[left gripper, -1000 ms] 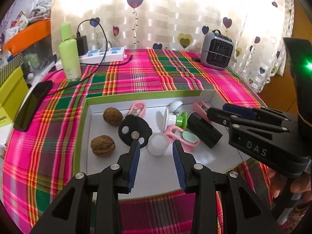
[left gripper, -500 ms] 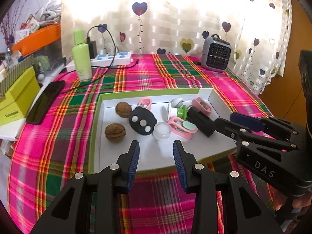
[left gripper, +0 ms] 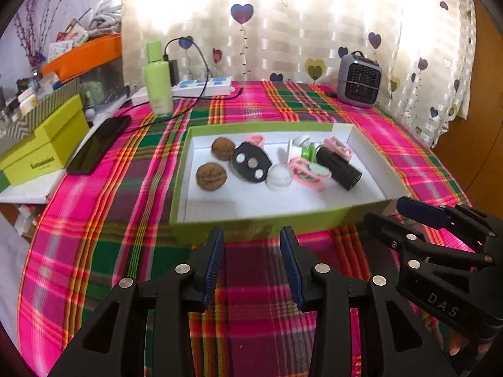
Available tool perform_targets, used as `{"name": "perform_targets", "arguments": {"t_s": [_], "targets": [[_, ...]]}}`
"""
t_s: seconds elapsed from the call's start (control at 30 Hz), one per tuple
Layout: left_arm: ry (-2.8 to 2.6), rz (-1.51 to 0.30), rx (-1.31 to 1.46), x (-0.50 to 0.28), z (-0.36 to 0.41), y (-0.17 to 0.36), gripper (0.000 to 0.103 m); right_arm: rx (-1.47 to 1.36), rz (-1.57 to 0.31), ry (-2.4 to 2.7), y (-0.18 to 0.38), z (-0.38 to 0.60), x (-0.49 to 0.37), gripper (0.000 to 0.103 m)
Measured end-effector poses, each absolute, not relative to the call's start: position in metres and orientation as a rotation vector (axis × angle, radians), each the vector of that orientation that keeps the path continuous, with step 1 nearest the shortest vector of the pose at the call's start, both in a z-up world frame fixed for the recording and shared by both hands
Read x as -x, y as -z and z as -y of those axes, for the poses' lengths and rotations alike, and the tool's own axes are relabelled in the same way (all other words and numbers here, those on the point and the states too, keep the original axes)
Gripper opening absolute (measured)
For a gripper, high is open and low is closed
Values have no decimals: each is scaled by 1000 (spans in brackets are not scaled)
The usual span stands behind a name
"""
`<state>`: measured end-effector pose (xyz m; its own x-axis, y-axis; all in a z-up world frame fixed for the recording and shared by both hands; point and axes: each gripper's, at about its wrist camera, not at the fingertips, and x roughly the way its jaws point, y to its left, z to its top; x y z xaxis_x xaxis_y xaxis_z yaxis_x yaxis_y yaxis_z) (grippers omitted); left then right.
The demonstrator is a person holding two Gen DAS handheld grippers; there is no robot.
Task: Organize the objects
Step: 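Withdraw both grippers from the box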
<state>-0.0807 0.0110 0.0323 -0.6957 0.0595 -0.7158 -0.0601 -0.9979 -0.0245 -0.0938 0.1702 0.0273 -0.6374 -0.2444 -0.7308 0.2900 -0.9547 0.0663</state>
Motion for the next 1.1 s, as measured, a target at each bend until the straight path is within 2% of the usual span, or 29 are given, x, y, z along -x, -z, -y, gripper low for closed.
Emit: {"name": "perform_targets", "arguments": {"t_s": [0.6, 0.67, 0.73, 0.8, 1.1], "targets": [[-2803, 22, 1325, 76, -4, -1, 39, -1270, -124, 2623, -1, -167, 86, 49], [-2802, 19, 1327, 76, -4, -1, 41, -1278, -132, 2637, 0, -168, 87, 49], [-2797, 14, 1329, 77, -6, -1, 46, -1289, -149, 2657, 0, -168, 88, 53], [-2785, 3, 1329, 77, -8, 0, 50, -1306, -142, 2674, 1, -171, 90, 63], [-2776, -13, 1332, 79, -11, 0, 56, -1314, -124, 2678, 1, -173, 91, 65]]}}
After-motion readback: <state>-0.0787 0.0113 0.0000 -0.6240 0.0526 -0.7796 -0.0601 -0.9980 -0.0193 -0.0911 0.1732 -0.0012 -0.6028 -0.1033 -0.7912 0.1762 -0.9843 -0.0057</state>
